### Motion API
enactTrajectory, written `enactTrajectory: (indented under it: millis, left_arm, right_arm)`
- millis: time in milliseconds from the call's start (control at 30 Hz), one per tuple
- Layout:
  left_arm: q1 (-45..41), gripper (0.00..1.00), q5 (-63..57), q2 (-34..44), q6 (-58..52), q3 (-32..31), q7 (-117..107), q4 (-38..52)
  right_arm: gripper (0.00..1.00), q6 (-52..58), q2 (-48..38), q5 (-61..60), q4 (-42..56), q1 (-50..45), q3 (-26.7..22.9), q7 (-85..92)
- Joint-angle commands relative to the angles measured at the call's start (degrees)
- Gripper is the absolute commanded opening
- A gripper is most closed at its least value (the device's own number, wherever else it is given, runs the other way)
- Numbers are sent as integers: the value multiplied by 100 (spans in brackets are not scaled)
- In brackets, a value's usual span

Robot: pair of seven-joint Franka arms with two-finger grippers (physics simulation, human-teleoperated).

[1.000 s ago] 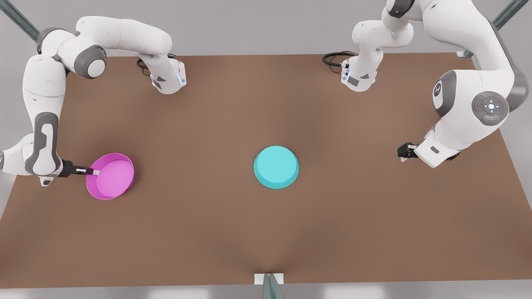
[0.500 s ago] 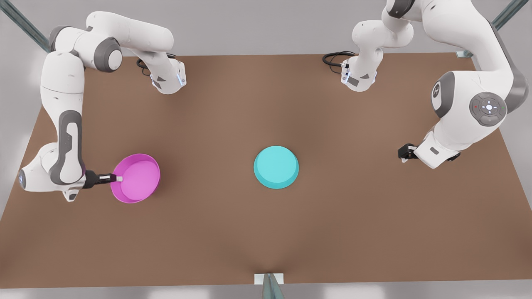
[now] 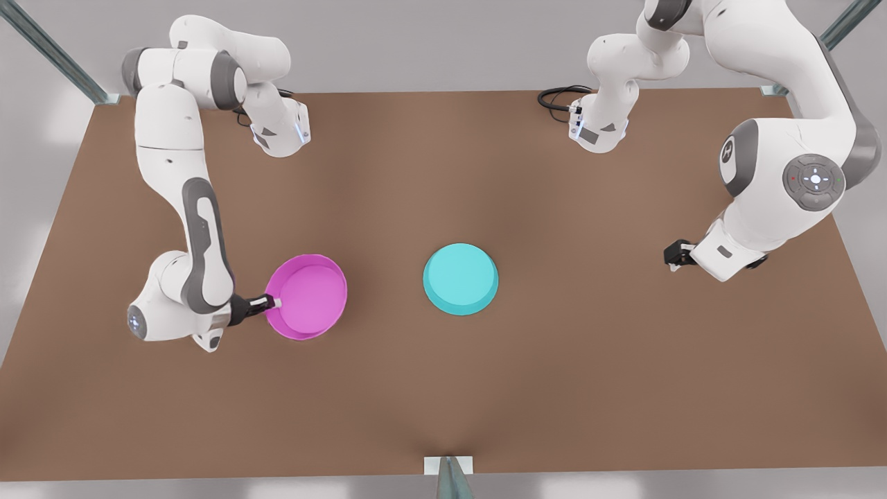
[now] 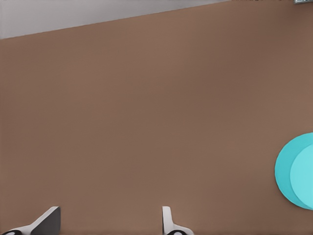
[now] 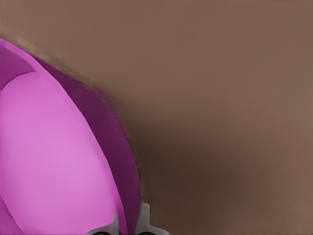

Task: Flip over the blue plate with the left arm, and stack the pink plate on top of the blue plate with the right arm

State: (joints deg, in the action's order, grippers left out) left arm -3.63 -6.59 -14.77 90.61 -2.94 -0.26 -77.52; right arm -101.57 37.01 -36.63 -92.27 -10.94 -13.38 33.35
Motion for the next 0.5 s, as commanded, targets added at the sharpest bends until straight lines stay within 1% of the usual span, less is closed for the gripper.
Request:
enactTrajectory:
  millis: [0,133,167,267,467]
  left_arm:
    - [3,100,-9,0,1,4,-9,0]
    - [3,100,-35,0,1,4,-9,0]
    - [3,100,-35,0,10,4,-9,0]
    - [3,100,-35,0,10,-5,-9,0]
    - [21,100,-35,-8,18,4,-9,0]
  right_arm:
    - [25,-12,-1,24,-1,-40,2,-57]
    - [25,-55,-1,-301,-1,-488,-16,-321]
    - [25,-56,-1,-319,-1,-584,-112,-347]
    - [25,-56,-1,-415,-1,-672,-121,-356]
    - [25,-170,8,-767,78,-1165,-148,-734]
